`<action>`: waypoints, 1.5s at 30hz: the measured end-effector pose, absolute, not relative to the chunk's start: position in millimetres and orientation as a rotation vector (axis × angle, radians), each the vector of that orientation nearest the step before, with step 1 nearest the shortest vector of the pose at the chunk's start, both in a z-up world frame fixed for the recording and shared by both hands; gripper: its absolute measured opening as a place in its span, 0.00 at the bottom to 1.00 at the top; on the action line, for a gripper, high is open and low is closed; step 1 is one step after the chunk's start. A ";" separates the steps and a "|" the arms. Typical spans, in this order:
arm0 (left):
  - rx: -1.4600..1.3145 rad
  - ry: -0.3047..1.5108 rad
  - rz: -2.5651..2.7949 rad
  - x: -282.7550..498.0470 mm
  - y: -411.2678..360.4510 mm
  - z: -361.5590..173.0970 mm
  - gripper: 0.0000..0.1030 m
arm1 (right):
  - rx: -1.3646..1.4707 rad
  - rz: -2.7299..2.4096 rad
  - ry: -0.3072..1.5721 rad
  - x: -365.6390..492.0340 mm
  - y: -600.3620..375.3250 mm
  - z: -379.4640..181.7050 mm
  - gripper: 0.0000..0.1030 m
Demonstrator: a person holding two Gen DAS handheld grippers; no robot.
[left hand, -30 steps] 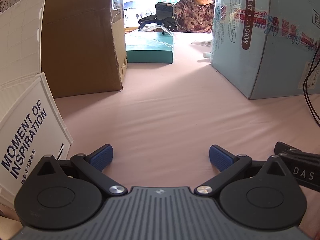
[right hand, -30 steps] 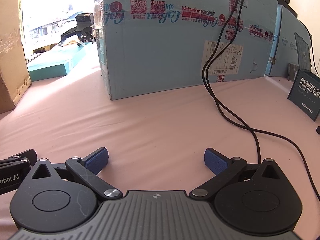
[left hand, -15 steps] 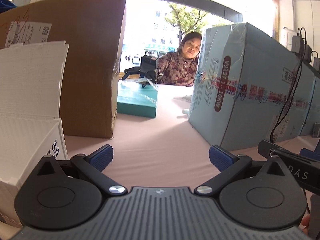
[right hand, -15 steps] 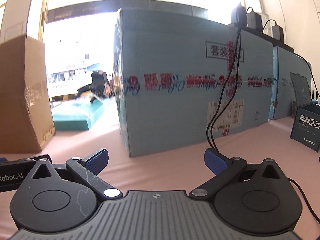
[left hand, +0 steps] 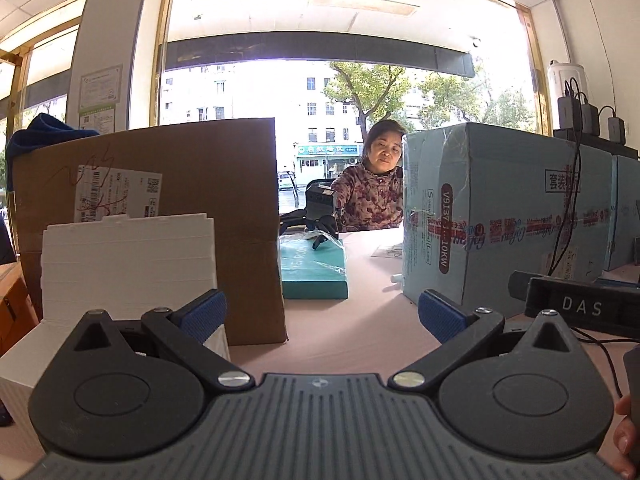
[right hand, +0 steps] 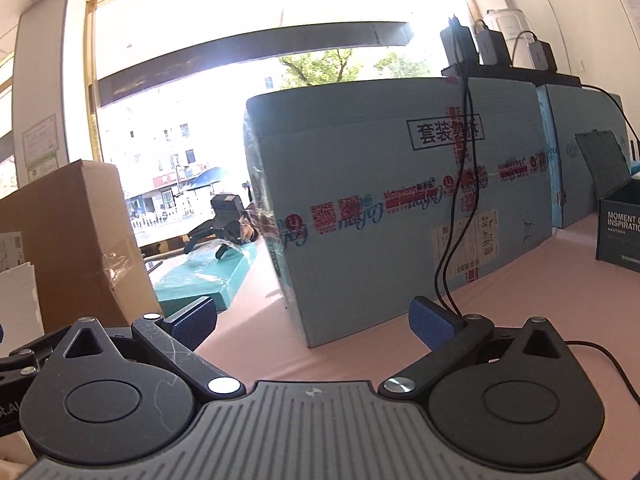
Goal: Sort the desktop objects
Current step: 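Move the left tool toward the chrome oval case on the beige cloth, then close the left gripper on the chrome oval case while the right tool approaches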
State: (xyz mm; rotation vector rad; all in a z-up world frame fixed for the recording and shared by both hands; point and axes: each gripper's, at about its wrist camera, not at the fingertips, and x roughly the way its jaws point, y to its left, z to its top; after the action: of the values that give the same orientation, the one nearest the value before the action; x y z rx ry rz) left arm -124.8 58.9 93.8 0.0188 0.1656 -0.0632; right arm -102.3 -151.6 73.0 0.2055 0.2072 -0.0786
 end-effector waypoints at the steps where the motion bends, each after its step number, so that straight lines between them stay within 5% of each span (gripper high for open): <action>1: 0.013 0.160 -0.052 -131.4 67.6 96.2 1.00 | 0.181 -0.059 0.194 -108.3 -143.3 76.0 1.00; 11: 0.112 0.133 -0.001 -192.1 123.7 101.1 1.00 | 0.047 0.059 -0.018 -191.8 -65.9 99.6 1.00; 22: -0.016 0.280 -0.052 -221.5 176.2 62.5 1.00 | 0.071 0.332 0.144 -211.9 -5.1 87.6 0.97; 39: -0.128 0.367 -0.225 -234.1 210.1 22.1 0.85 | 0.392 0.688 0.592 -169.2 11.8 41.9 0.53; 45: -0.115 0.430 -0.214 -224.9 207.4 19.5 0.85 | 0.340 0.696 0.629 -164.2 25.1 30.0 0.53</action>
State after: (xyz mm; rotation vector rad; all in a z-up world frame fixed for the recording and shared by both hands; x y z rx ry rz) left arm -224.9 207.4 19.5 -0.1152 0.4298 -0.2143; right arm -164.2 25.1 30.0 0.3399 0.6285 0.6957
